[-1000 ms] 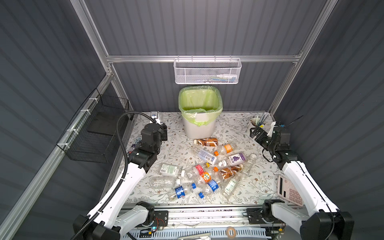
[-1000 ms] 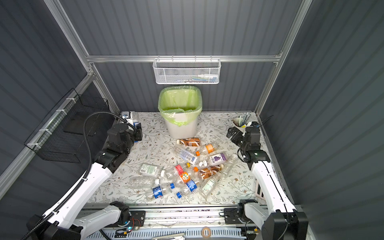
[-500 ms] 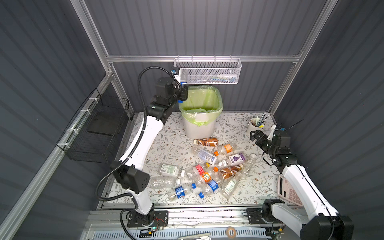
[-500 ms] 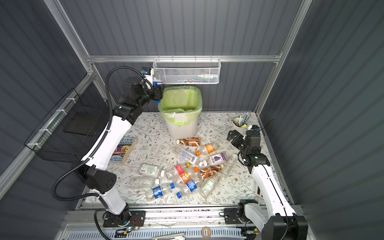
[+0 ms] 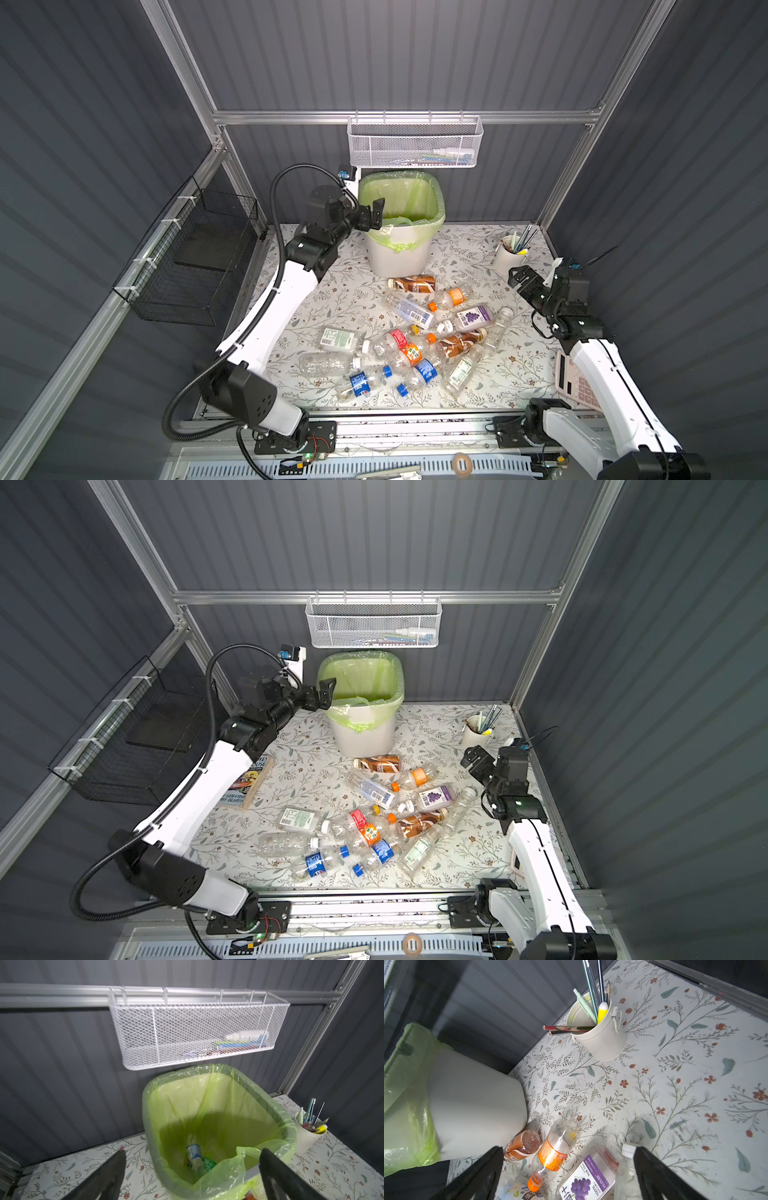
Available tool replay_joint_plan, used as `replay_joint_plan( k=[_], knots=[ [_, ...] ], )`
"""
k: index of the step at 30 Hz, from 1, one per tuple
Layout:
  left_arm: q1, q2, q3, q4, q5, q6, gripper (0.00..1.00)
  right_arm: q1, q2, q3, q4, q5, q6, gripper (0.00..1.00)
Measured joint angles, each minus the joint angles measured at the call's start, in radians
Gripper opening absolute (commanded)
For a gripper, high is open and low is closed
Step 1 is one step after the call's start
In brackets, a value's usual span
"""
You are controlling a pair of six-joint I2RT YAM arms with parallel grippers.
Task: Throw the plastic bottles in the bin
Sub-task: 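Grasp the clear white-cap bottle with the right gripper while the left arm withdraws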
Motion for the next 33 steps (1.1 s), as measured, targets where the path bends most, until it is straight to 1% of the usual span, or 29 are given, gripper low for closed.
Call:
replay_joint_plan(
  k=[4,9,14,16,18,21,27,33],
  knots=[
    [0.0,-0.109,-0.11,0.043,-0.045,0.0,1.0,0.001,-0.002,-0.017,-0.005,-0.005,0.024,0.99],
    [0.0,-0.194,-0.262,0.037,-0.09,-0.013,1.0,0.027,-0.005,-0.103,-0.034,-0.005,0.059,0.97],
    [0.0,-0.303,-0.442,0.005,-0.13,-0.062,1.0,0.126,0.019,-0.13,-0.122,0.045,0.056,0.93],
    [0.0,-0.348,-0.495,-0.011,-0.143,-0.084,1.0,0.159,0.037,-0.127,-0.151,0.067,0.05,0.92],
    [0.0,-0.393,-0.535,-0.028,-0.158,-0.102,1.0,0.188,0.054,-0.127,-0.183,0.09,0.047,0.89],
    [0.0,-0.435,-0.56,-0.06,-0.185,-0.117,1.0,0.218,0.067,-0.127,-0.217,0.114,0.046,0.84],
    [0.0,-0.468,-0.579,-0.088,-0.23,-0.125,1.0,0.266,0.128,-0.119,-0.283,0.178,0.038,0.75],
    [0.0,-0.477,-0.606,-0.094,-0.253,-0.125,1.0,0.285,0.254,-0.097,-0.293,0.187,0.018,0.58]
  ],
)
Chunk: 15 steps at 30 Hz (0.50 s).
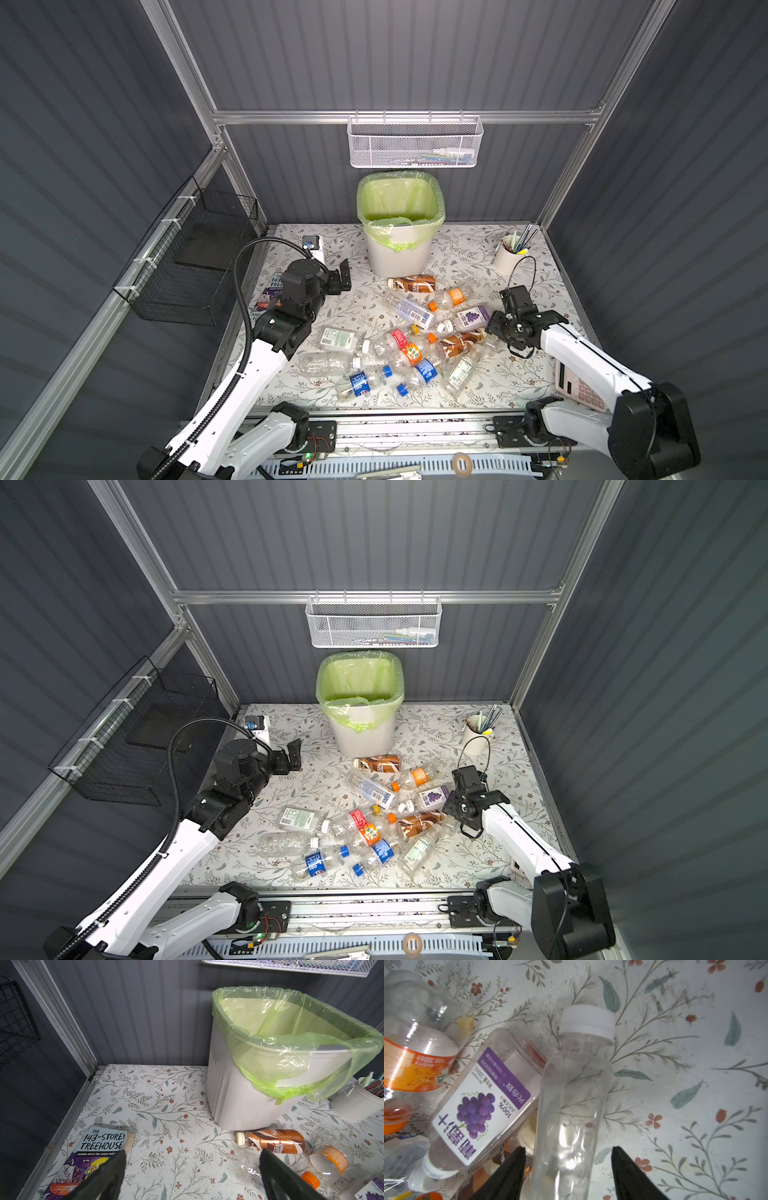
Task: Throw the plastic bottles in the bin
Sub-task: 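Grasp the clear white-cap bottle with the right gripper while the left arm withdraws, then lift the white-cap bottle with the right gripper and drop it into the bin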
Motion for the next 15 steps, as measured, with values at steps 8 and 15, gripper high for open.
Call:
replay_joint_plan(
  k=[8,15],
  knots=[
    [0.0,0.0,-0.01,-0.004,-0.012,0.001,1.0,0.004,-0.004,0.007,-0.029,0.028,-0.019,0.35],
    [0.0,-0.003,-0.024,-0.008,-0.058,0.0,1.0,0.002,-0.207,0.025,-0.052,0.064,-0.024,0.37]
  ],
)
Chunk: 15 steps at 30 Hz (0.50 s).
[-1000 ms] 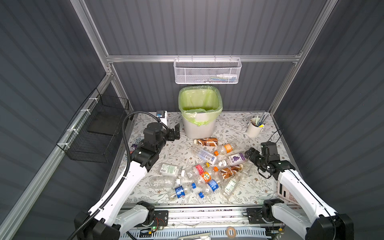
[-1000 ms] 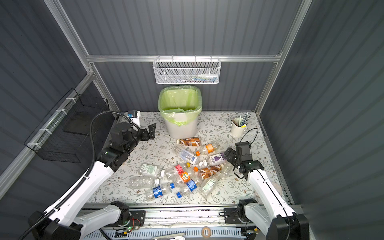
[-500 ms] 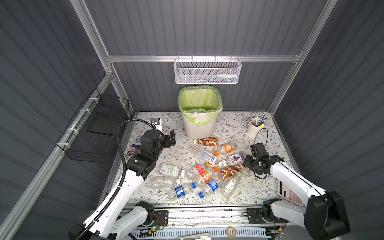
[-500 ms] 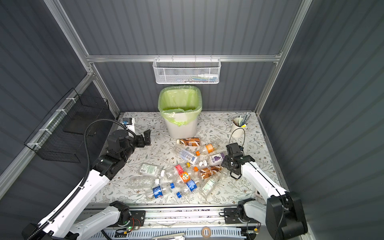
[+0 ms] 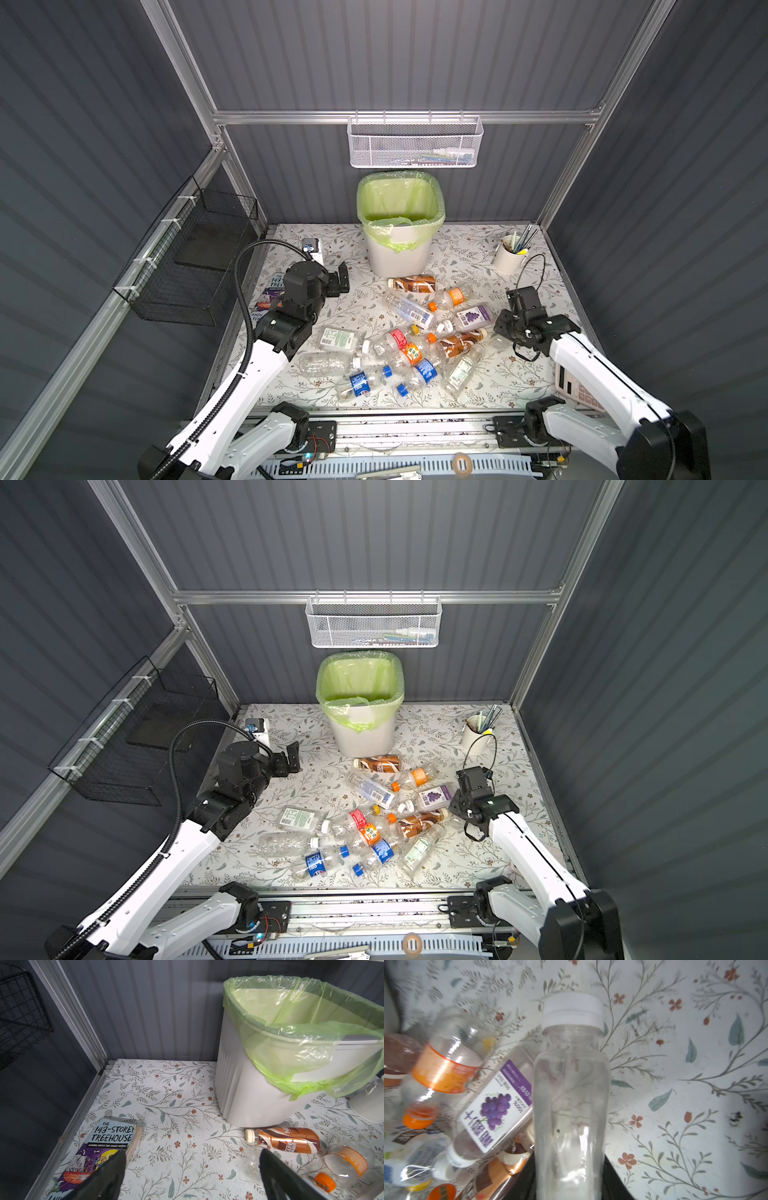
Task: Throw the plastic bottles in the bin
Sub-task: 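Lift the white-cap bottle with the right gripper and drop it into the bin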
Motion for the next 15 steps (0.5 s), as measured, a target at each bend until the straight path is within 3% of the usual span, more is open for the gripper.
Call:
replay_joint_plan(
  k=[8,15],
  knots=[
    [0.009,-0.007,-0.04,-0.019,-0.081,-0.058,1.0,-0.002,-0.158,0.245,0.041,0.024,-0.066,0.39],
    [0.017,-0.032,-0.066,-0.034,-0.11,-0.108,1.0,-0.002,-0.056,0.516,0.206,-0.068,-0.104,0.4]
  ],
)
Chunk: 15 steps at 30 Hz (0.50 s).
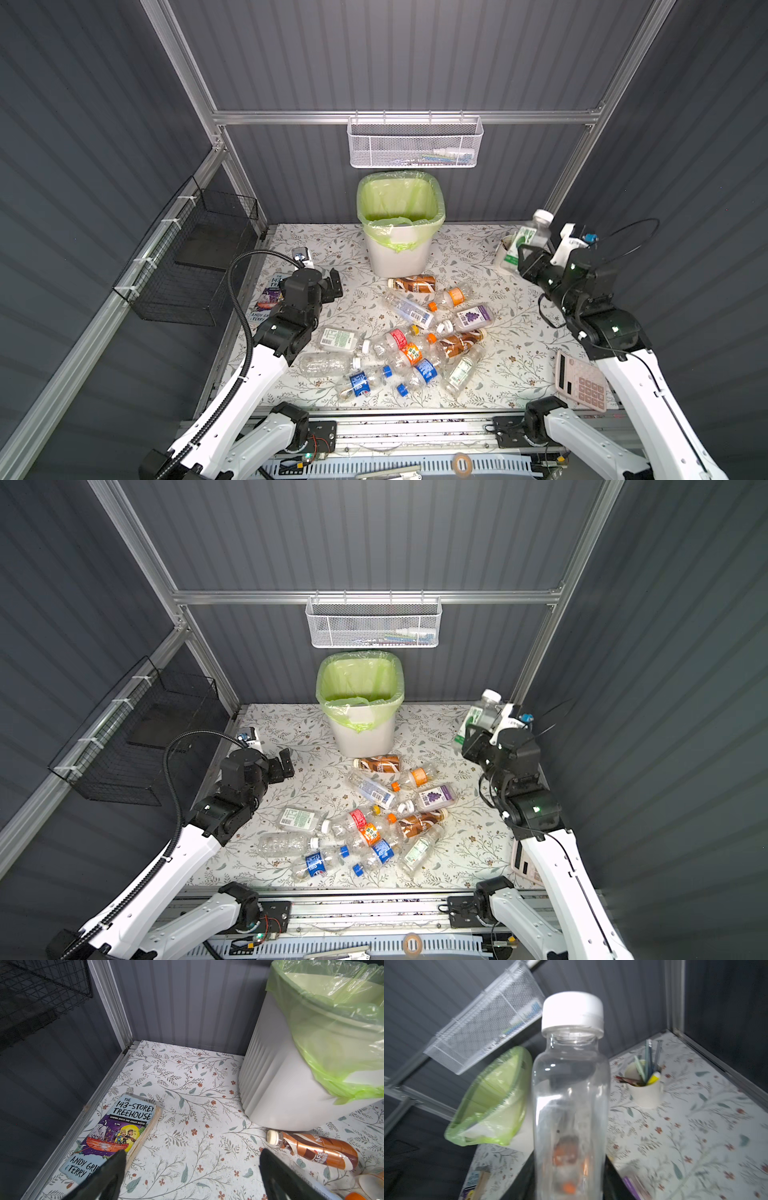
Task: Throw the plastic bottles in the bin
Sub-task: 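Lift the white-cap bottle with the right gripper and drop it into the bin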
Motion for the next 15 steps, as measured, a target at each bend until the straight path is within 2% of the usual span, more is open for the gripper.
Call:
replay_joint_plan(
  k=[5,9,10,11,12,13,15],
  knots=[
    [0.0,-0.009,-0.005,-0.027,0.0,-0.023,1.0,0.05,0.263,0.256,0.156,-0.143,0.011,0.43],
    [0.003,-0.007,-0.005,-0.049,0.001,-0.037,1.0,0.141,0.607,0.618,0.141,-0.28,-0.021,0.54],
    [0.003,-0.004,-0.005,-0.054,0.003,-0.041,1.0,0.161,0.71,0.743,0.101,-0.306,-0.037,0.59],
    [0.003,-0.001,-0.005,-0.058,0.004,-0.042,1.0,0.174,0.797,0.849,0.063,-0.329,-0.049,0.71],
    [0.003,0.004,-0.004,-0.067,0.006,-0.044,1.0,0.184,0.88,0.952,0.024,-0.344,-0.063,0.87],
    [0.003,0.01,-0.003,-0.079,0.008,-0.045,1.0,0.188,0.943,1.028,-0.021,-0.349,-0.075,0.95],
    [0.003,0.019,0.0,-0.103,0.008,-0.048,1.0,0.185,1.009,1.109,-0.1,-0.341,-0.101,0.99]
  ],
)
